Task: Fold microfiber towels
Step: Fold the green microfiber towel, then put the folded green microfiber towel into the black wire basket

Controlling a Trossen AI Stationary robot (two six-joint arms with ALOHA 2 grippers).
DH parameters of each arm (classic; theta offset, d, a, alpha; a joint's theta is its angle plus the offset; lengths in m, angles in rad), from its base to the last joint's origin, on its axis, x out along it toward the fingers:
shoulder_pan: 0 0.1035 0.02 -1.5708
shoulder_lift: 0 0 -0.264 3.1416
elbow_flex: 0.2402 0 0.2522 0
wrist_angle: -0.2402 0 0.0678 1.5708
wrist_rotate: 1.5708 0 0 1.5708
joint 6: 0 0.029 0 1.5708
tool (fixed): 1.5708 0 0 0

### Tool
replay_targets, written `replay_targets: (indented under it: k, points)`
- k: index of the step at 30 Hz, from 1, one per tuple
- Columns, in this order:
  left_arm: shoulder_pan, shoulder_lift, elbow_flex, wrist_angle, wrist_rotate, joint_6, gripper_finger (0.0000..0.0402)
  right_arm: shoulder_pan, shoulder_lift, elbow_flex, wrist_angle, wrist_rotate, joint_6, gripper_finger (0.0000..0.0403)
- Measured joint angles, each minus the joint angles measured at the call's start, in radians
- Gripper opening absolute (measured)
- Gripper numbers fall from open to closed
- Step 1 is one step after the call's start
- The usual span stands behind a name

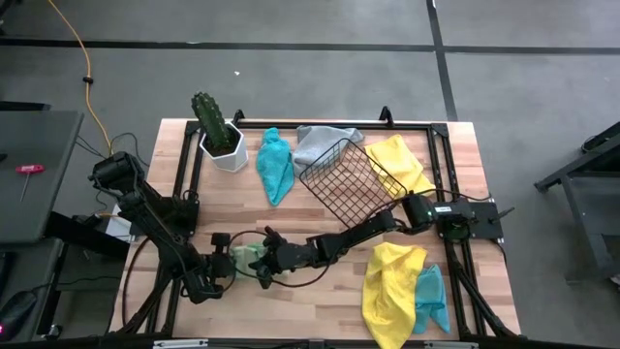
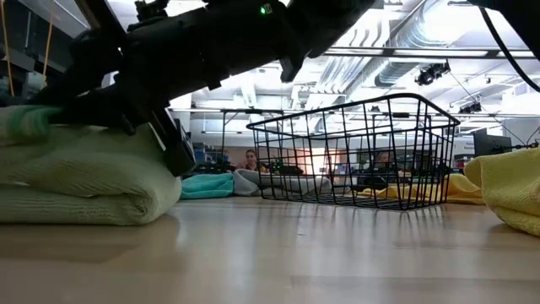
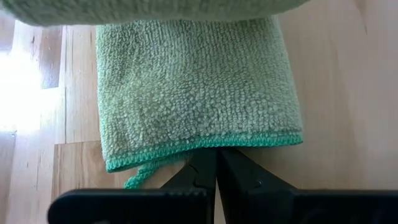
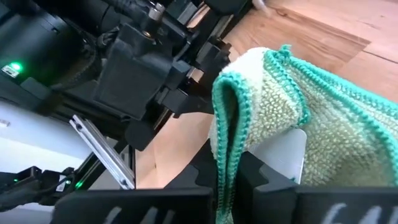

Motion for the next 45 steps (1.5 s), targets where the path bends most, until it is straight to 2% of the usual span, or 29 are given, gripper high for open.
replay_targets:
  k: [4,12,16,19,22,25,29,32,34,38,45]
  points:
    - [0.0,0.0,0.0,0.001,0.0,0.0,0.0,-0.004,0.0,0.0,0.012,-0.001,-0.004,0.0043]
    - [0.0,0.0,0.0,0.0,0.004,0.002,0.0,-0.005,-0.001,0.0,0.109,-0.011,-0.125,0.0165]
    - [0.0,-0.003,0.0,-0.004,0.015,0.003,0.0,-0.012,-0.001,0.0,0.105,-0.039,-0.176,0.0197]
    - [-0.009,-0.028,0.007,-0.047,0.031,-0.001,0.0,-0.027,-0.015,0.0,0.074,-0.094,-0.226,0.0203]
    - [-0.027,-0.066,0.045,-0.172,0.026,-0.047,0.0,-0.04,-0.061,0.0,-0.032,-0.119,-0.311,0.0204]
    - [-0.063,-0.114,0.078,-0.3,-0.031,-0.114,0.0,-0.039,-0.119,0.0,-0.172,-0.075,-0.411,0.0204]
    - [-0.127,-0.176,0.107,-0.424,-0.111,-0.21,0.0,-0.014,-0.185,0.0,-0.37,0.041,-0.514,0.0204]
    - [-0.172,-0.21,0.113,-0.431,-0.199,-0.253,0.0,0.018,-0.202,0.0,-0.491,0.125,-0.539,0.0204]
    - [-0.195,-0.222,0.113,-0.393,-0.271,-0.239,0.0,0.043,-0.201,-0.003,-0.551,0.143,-0.551,0.0204]
    - [-0.194,-0.213,0.113,-0.242,-0.368,-0.11,0.0,0.078,-0.201,-0.069,-0.493,0.198,-0.551,0.0204]
    - [-0.082,-0.129,0.113,0.003,-0.33,0.137,0.0,0.066,-0.199,-0.264,-0.122,0.19,-0.585,0.0204]
